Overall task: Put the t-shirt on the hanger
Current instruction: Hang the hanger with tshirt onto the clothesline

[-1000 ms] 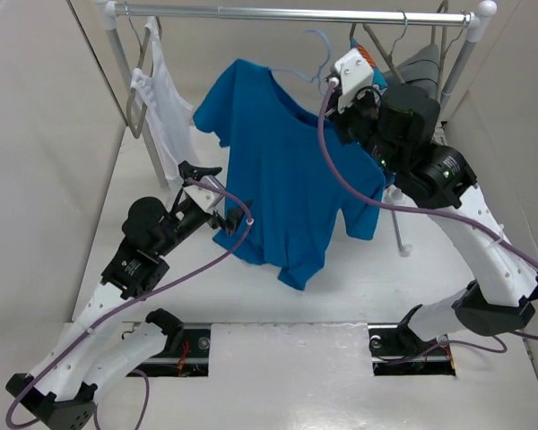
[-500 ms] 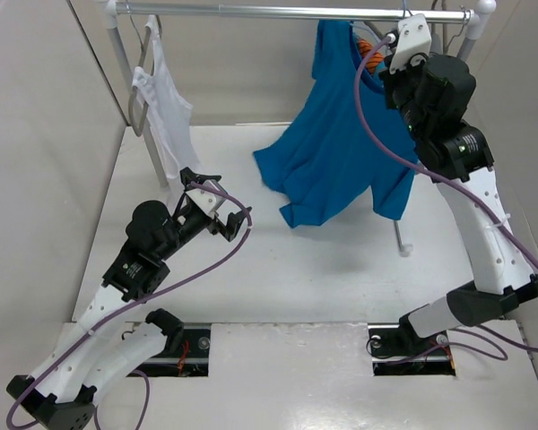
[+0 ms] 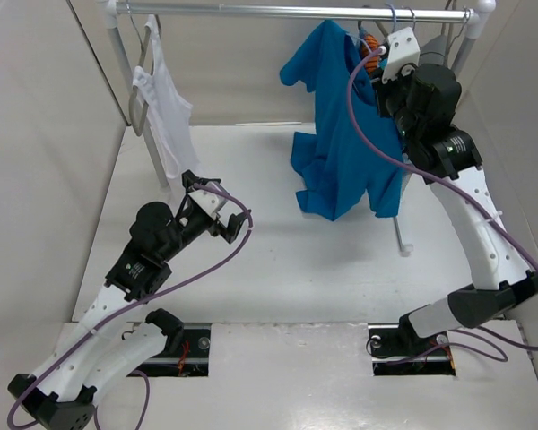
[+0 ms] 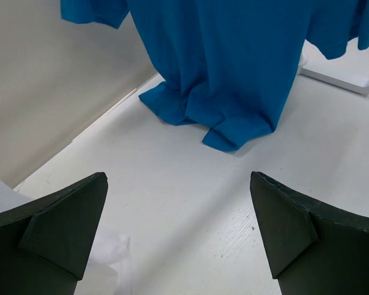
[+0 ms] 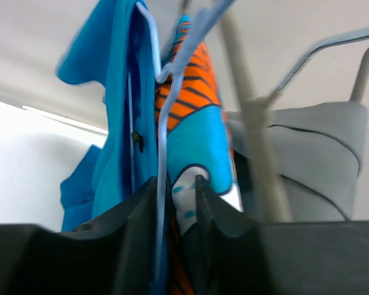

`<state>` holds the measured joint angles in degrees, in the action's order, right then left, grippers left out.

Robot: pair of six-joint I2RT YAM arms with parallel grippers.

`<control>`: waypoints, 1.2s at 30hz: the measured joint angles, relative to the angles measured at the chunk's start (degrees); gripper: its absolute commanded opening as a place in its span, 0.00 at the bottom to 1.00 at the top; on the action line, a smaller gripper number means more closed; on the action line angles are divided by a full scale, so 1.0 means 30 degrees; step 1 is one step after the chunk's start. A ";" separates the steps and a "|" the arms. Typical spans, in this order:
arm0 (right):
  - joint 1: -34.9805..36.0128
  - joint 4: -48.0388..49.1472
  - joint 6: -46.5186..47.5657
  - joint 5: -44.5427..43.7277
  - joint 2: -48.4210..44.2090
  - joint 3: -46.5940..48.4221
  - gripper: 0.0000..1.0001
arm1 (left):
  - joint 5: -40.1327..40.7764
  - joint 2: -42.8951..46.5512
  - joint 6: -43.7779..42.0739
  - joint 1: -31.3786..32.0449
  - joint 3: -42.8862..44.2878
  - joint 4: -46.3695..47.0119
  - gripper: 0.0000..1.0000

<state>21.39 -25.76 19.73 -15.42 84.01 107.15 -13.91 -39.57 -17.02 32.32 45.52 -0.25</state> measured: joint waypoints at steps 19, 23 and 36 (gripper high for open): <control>0.5858 -0.1632 0.0743 -0.3308 -1.0098 -0.7868 1.00 | 0.0015 0.0401 0.0051 0.0000 -0.2834 0.0313 1.00; 0.6251 -0.2805 -0.2011 -0.3461 -1.3559 -1.3296 1.00 | 0.0525 0.0612 0.0270 0.0000 -0.4750 0.0590 1.00; 0.6273 -0.8153 -1.2058 -0.1428 -2.5645 -2.8698 1.00 | 0.2178 0.0590 0.1224 0.0000 -0.7970 0.2091 1.00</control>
<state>40.21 -50.22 -16.45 -19.70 7.07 21.06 -7.38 -37.80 -13.34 32.32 21.61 6.02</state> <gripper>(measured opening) 0.994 0.997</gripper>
